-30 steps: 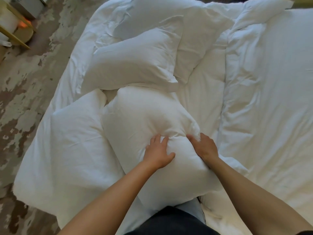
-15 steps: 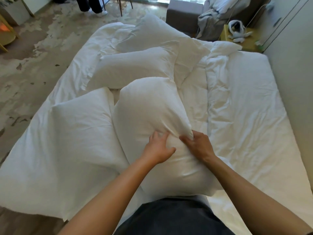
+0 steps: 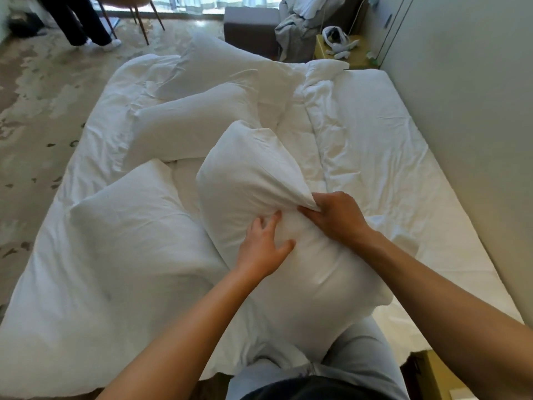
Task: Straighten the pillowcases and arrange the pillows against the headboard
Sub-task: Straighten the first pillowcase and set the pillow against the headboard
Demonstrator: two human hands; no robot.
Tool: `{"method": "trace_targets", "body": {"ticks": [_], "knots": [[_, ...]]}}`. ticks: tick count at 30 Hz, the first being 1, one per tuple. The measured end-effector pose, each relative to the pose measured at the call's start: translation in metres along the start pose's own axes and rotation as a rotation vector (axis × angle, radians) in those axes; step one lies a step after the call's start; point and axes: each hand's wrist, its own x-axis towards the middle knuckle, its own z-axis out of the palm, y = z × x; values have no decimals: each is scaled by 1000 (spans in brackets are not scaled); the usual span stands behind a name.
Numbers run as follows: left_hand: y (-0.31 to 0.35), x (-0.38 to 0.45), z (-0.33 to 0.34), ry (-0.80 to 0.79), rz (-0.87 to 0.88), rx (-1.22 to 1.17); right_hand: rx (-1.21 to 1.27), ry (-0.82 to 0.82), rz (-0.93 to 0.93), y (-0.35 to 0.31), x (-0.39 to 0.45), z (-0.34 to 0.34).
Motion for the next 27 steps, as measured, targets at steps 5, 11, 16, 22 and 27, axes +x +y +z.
{"method": "trace_targets", "body": {"ticks": [5, 11, 16, 22, 27], "knots": [[28, -13, -3, 132, 81, 9, -16, 20, -91, 16, -43, -28], [77, 5, -13, 254, 242, 122, -33, 166, -259, 42, -76, -64], [127, 19, -29, 82, 436, 223, -160, 220, -429, 60, -81, -113], [180, 31, -25, 38, 453, 324, -274, 277, -480, 114, -104, -162], [197, 30, 52, -149, 396, 410, -149, 160, -162, 181, -154, -143]]}}
